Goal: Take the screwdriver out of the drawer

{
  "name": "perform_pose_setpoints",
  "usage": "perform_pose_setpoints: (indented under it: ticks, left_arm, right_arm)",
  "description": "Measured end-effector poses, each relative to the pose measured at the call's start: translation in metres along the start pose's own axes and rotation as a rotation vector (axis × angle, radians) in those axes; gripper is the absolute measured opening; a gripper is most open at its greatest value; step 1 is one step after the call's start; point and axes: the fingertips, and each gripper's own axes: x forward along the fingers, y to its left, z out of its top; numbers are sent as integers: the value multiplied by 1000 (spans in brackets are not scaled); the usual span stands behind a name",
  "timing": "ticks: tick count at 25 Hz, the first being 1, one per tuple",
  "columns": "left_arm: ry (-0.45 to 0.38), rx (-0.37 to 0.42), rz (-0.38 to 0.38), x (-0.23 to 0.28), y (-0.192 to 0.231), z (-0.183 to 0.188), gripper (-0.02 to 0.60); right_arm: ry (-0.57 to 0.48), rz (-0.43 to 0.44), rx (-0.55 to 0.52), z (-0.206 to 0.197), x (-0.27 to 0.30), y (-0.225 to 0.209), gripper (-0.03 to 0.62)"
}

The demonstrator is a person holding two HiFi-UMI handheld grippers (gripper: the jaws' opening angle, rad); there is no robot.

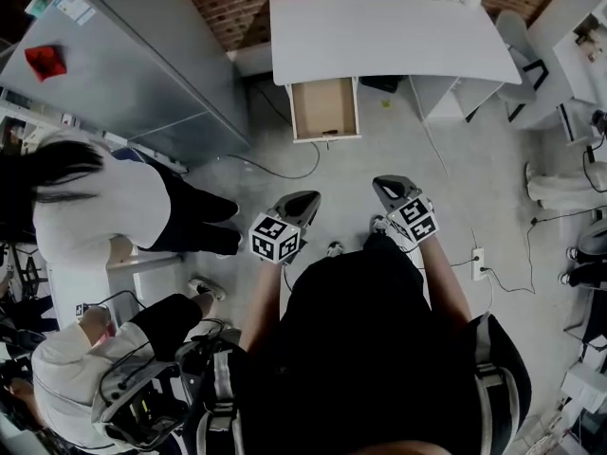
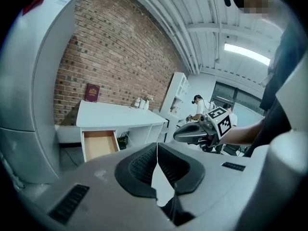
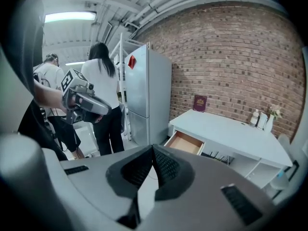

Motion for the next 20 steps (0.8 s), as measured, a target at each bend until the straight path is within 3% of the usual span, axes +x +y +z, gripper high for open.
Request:
perform_pose_setpoints:
  ticks: [20]
  left_arm:
    - [9,-73,134,76,-9,20,17]
  right_arm:
    - [24,133,-27,-18,1,-92,57]
